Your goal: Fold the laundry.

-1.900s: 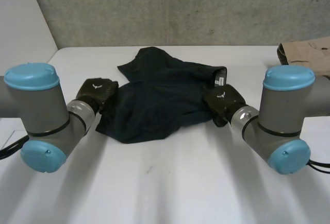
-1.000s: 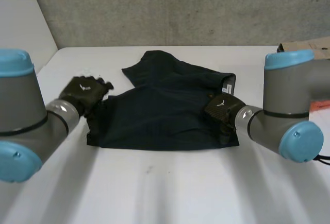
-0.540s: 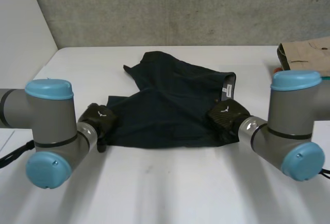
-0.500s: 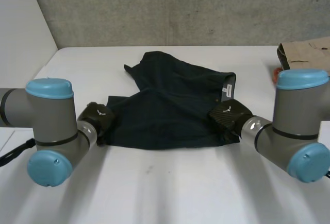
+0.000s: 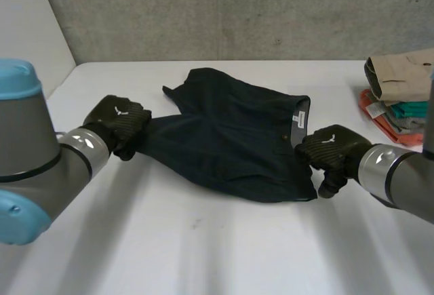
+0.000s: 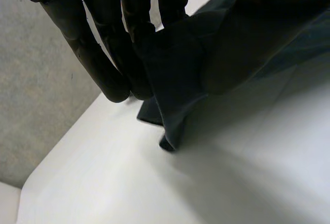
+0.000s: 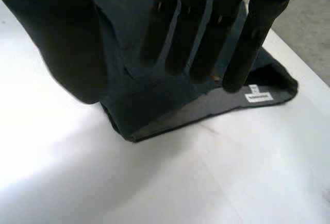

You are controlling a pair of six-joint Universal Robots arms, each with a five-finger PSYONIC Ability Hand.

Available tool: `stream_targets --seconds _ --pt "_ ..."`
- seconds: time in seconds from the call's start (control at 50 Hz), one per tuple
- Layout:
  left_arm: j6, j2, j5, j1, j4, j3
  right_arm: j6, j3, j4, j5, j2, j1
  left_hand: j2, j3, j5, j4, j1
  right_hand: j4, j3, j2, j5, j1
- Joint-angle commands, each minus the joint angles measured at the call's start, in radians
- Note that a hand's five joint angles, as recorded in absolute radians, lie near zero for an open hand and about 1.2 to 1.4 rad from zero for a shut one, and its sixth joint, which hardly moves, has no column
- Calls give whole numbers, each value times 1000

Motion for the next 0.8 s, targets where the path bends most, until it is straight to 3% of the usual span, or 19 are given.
stream_targets --seconds 0.02,0.1,0.34,0.4,0.42,0.44,0.46,0.54,0.6,0.7,0.74,0.8 --pt "-13 -11 9 -21 -29 21 146 5 -135 48 15 2 201 209 237 202 254 -210 -209 -200 -199 -199" --pt "-22 -43 -12 -31 -41 62 246 22 -215 83 88 42 201 209 237 202 254 -345 -344 -335 -335 -334" --pt "-74 1 -34 -47 -50 127 221 40 -316 85 231 84 201 209 237 202 254 -307 -306 -297 -297 -296" --pt "-93 4 -34 -45 -50 133 217 56 -405 97 252 91 201 209 237 202 254 -114 -113 -104 -104 -103" --pt "-97 4 -34 -45 -50 134 215 62 -430 103 257 91 201 209 237 202 254 58 59 68 69 69" --pt "-106 6 -34 -44 -50 134 212 73 -464 115 257 88 201 209 237 202 254 528 529 538 538 539" --pt "-111 6 -34 -44 -52 133 211 79 -482 126 254 87 201 209 237 202 254 605 607 615 616 617" --pt "-119 6 -31 -41 -63 114 203 135 -522 143 191 84 201 209 237 202 254 606 607 616 617 618" --pt "-102 13 -28 -38 -109 73 157 181 -505 100 61 65 201 209 237 202 254 606 607 616 617 618" --pt "59 55 -26 -28 -325 -19 -39 214 -220 -61 -140 19 201 209 237 202 254 606 607 616 617 618" --pt "148 71 -6 1 -410 -68 -158 206 -20 -108 -149 -30 201 209 237 202 254 606 607 616 617 618" --pt "211 85 30 24 -454 -105 -332 197 233 -107 -120 -53 201 209 237 202 254 606 607 616 617 618"
